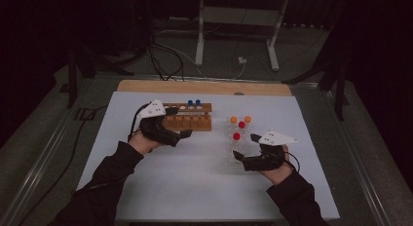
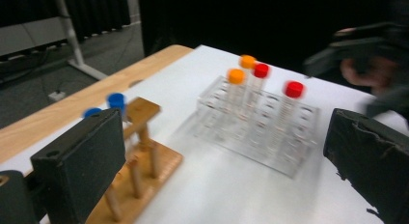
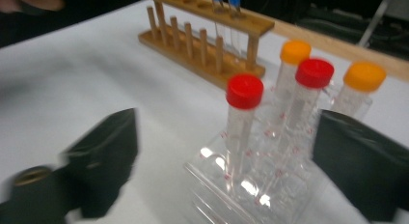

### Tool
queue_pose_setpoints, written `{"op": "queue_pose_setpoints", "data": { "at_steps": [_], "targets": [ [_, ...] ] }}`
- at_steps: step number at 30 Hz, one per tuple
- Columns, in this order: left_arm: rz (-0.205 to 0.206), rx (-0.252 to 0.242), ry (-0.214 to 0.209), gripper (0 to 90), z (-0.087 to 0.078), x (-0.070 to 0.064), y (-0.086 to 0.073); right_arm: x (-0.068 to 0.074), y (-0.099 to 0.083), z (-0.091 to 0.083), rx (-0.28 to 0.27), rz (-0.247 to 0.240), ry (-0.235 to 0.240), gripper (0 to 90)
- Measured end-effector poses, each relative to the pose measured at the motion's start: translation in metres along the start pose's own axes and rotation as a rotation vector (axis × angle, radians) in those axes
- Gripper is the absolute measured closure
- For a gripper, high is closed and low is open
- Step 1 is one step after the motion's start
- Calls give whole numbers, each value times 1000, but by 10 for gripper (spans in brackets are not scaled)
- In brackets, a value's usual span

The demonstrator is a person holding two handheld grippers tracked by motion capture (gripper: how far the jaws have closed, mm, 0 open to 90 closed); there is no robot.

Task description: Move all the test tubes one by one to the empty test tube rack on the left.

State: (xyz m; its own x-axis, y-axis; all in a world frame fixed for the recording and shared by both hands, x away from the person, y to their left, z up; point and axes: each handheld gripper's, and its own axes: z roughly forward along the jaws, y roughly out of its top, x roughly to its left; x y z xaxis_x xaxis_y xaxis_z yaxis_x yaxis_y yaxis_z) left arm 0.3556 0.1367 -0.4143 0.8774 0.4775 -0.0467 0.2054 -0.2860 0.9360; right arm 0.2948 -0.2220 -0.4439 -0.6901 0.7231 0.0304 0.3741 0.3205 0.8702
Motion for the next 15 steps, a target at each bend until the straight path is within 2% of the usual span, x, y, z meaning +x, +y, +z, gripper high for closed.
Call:
{"op": "queue_pose_setpoints", "data": {
  "at_steps": [1,4,5,8,11,13,15],
  "targets": [
    [1,-3,-15,19,-2,-3,-2,-1,-1,2,7,1,-10,199],
    [5,6,-33,19,-5,-12,-8,-2,-2,6,28,13,-17,313],
    [6,6,-28,19,-6,-15,-10,-3,-2,7,32,20,-18,345],
    [4,2,-44,19,-7,-22,-18,-2,-3,13,65,7,-28,426],
    [8,14,-54,19,-5,-26,-24,-3,-4,19,98,-2,-37,494],
    [4,22,-62,19,-3,-27,-28,-6,-5,23,97,16,-16,548],
    [-5,16,-70,19,-1,-27,-31,-8,-4,25,94,20,-30,587]
  ]
}}
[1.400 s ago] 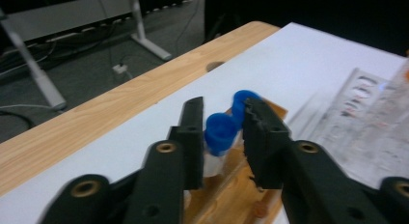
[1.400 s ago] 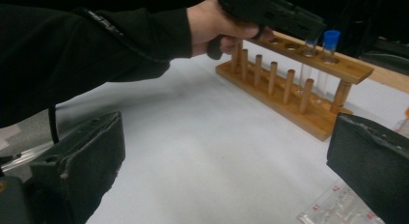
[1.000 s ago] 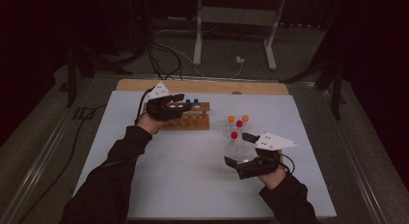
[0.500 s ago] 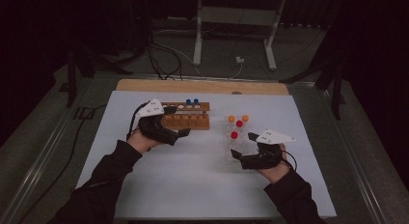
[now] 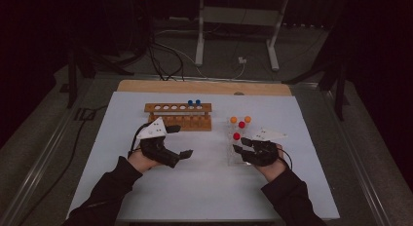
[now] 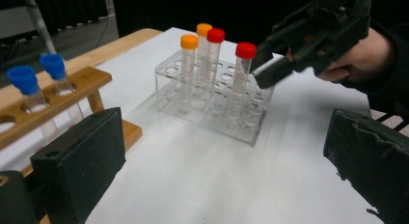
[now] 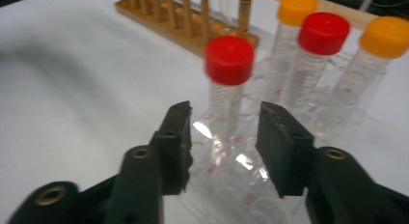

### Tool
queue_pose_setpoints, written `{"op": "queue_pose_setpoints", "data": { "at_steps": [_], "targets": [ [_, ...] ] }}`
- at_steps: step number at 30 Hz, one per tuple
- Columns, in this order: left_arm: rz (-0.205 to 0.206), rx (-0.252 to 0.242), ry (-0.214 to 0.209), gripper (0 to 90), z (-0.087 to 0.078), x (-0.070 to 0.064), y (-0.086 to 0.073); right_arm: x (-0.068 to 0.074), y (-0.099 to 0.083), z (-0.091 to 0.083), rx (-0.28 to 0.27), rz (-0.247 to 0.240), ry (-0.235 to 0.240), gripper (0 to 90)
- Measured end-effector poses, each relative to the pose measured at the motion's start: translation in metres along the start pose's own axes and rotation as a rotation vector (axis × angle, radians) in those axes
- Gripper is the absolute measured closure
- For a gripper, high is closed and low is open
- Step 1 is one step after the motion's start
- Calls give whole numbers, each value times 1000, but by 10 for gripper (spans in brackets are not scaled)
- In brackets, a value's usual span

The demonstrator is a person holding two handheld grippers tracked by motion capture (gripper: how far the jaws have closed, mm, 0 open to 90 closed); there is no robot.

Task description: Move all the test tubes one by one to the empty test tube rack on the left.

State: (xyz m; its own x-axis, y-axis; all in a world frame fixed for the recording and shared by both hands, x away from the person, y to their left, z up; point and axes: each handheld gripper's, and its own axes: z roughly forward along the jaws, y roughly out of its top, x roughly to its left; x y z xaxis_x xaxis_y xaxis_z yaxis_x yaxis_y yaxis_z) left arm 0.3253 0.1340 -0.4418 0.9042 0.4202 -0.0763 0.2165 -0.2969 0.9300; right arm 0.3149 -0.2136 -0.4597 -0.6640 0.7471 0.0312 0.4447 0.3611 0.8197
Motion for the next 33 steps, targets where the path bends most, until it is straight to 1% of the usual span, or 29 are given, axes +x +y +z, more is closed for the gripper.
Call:
{"op": "queue_pose_setpoints", "data": {
  "at_steps": [2,4,5,6,8,9,11,12,14,15,17,20,22,25,27,30,33],
  "targets": [
    [-5,4,-8,19,2,0,-2,-1,1,2,-1,5,-5,612],
    [2,14,-7,20,4,-1,-4,-2,1,4,4,-2,-2,629],
    [0,15,-15,19,4,-1,-4,-1,1,5,6,0,-1,647],
    [1,17,-11,19,5,-1,-5,-1,1,6,9,-3,9,653],
    [-4,17,-17,20,6,-1,-5,0,0,7,11,-8,12,687],
    [-1,20,-12,20,6,-1,-6,0,0,8,11,-11,16,698],
    [-7,21,-19,20,7,-1,-7,1,0,10,15,-12,15,718],
    [-6,22,-17,20,7,-1,-7,1,0,11,18,-17,9,730],
    [-7,24,-24,20,8,-1,-7,1,0,12,17,-14,6,738],
    [-6,24,-19,20,8,-1,-7,1,0,12,18,-13,5,743],
    [-5,26,-23,20,8,-1,-7,1,0,10,12,-16,-1,746],
    [-6,26,-26,20,7,-1,-6,3,5,3,-14,-28,-11,748],
    [-7,22,-30,20,6,-2,-5,4,10,-7,-49,-35,-16,748],
    [-3,21,-33,20,5,-3,-1,8,19,-23,-104,-65,-33,748],
    [-2,19,-41,20,3,-4,1,12,24,-31,-132,-75,-36,748],
    [1,9,-49,20,2,-4,5,18,30,-39,-165,-93,-19,748],
    [1,-2,-71,22,3,-5,10,29,33,-39,-164,-117,25,748]
  ]
}}
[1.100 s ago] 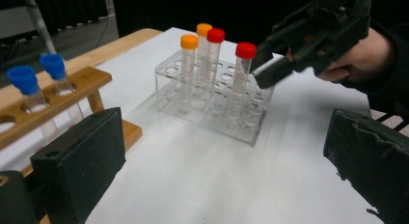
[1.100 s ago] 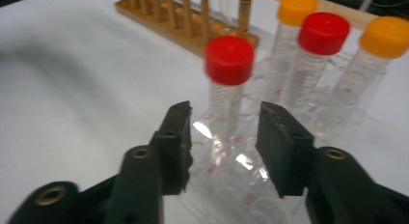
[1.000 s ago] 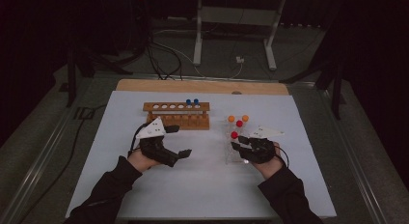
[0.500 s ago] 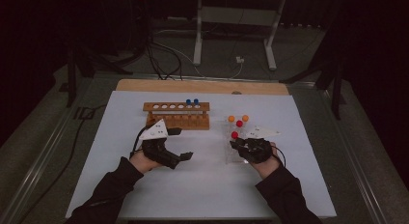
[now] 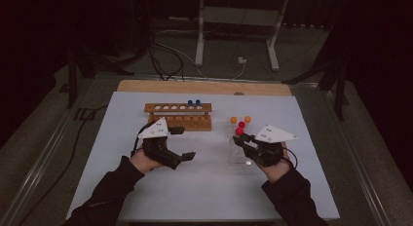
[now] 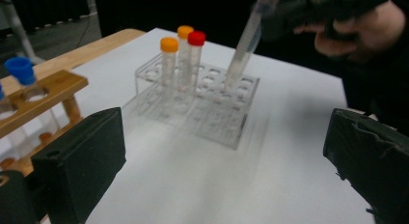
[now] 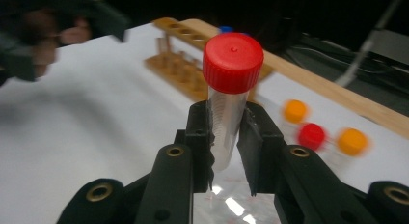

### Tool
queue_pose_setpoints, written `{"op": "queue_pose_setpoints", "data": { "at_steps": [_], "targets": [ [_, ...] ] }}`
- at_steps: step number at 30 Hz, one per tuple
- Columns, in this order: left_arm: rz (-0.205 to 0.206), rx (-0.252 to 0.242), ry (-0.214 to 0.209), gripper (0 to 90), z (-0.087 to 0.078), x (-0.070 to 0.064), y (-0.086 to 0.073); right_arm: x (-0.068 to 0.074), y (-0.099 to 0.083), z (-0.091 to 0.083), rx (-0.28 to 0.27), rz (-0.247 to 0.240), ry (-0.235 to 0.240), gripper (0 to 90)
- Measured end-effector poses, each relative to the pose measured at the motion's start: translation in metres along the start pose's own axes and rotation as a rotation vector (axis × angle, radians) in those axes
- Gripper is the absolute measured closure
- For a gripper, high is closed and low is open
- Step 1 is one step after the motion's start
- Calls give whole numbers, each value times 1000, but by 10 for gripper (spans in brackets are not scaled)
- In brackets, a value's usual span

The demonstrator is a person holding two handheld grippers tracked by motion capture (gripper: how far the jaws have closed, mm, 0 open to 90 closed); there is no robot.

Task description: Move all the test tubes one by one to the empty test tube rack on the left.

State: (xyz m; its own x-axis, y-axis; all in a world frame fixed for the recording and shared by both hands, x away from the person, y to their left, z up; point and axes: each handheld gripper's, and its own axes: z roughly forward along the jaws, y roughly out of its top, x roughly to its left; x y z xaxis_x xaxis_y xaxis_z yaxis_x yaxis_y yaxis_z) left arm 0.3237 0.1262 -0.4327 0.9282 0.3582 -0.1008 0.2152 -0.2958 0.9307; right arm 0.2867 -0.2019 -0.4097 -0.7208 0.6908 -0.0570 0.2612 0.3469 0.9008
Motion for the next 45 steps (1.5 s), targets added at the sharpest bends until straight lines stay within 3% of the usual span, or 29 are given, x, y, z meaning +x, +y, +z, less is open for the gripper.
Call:
{"op": "queue_pose_setpoints", "data": {
  "at_steps": [9,17,32,37,45],
  "targets": [
    [40,-3,-75,88,13,-12,14,29,-10,30,78,-26,132,748],
    [71,9,-106,333,27,-17,16,42,-13,44,111,-30,194,748],
    [129,45,-135,697,46,-23,16,45,-12,45,121,-24,207,748],
    [127,44,-136,712,45,-20,17,43,-12,44,115,-13,203,736],
    [99,27,-92,714,29,-4,24,37,-11,37,64,14,168,546]
  ]
}}
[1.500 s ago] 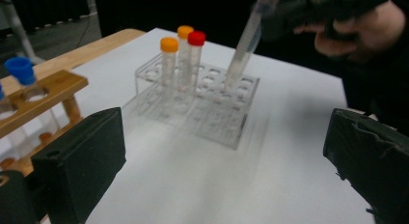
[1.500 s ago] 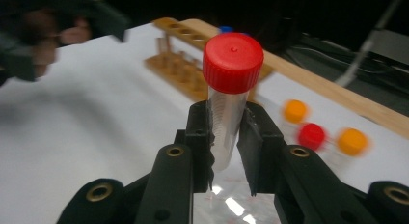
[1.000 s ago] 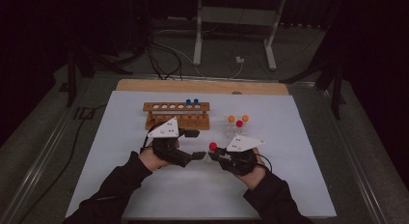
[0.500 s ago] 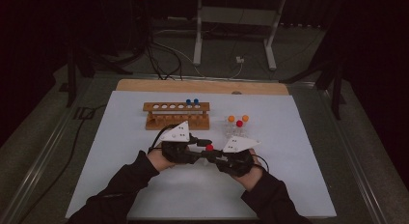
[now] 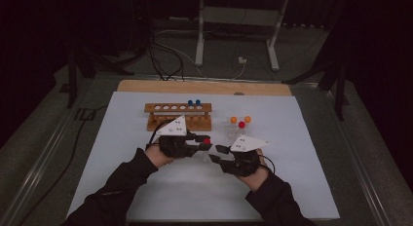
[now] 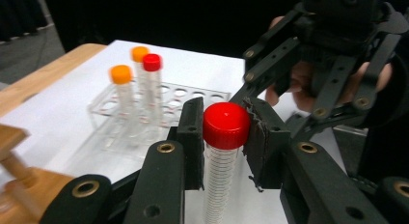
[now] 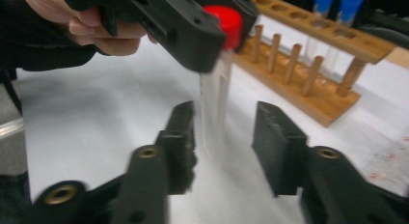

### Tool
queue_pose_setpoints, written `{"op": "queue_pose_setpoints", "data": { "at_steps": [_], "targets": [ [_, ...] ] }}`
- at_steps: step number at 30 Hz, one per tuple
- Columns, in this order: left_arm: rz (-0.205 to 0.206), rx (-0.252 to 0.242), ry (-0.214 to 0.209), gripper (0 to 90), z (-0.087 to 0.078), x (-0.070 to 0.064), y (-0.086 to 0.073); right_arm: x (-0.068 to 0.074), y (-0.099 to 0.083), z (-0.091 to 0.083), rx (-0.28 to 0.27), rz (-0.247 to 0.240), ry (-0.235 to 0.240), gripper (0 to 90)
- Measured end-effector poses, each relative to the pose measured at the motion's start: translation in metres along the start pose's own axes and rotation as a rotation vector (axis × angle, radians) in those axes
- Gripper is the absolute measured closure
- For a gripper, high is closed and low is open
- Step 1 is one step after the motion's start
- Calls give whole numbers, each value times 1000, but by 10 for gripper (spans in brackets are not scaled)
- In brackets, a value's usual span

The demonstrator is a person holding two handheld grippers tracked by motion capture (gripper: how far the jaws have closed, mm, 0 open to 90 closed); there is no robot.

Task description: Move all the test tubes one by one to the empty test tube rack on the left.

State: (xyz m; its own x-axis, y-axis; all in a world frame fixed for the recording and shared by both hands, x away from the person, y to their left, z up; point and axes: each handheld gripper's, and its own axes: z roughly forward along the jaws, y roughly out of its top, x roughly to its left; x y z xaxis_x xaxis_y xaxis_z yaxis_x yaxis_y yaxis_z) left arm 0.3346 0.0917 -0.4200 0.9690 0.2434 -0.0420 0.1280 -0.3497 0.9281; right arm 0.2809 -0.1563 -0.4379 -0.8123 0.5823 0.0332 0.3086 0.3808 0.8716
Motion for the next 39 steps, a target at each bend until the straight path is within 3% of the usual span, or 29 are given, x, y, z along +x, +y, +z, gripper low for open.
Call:
{"op": "queue_pose_setpoints", "data": {
  "at_steps": [9,12,26,39],
  "targets": [
    [-15,2,72,714,-18,17,5,-6,0,-11,-59,21,-30,394],
    [-17,4,99,714,-24,23,8,-6,-1,-12,-59,24,-44,297],
    [-59,-28,249,715,-53,60,24,-9,-2,-14,-76,45,-44,27],
    [-114,-99,403,715,-61,94,25,-10,-1,-19,-94,47,-24,0]
  ]
}}
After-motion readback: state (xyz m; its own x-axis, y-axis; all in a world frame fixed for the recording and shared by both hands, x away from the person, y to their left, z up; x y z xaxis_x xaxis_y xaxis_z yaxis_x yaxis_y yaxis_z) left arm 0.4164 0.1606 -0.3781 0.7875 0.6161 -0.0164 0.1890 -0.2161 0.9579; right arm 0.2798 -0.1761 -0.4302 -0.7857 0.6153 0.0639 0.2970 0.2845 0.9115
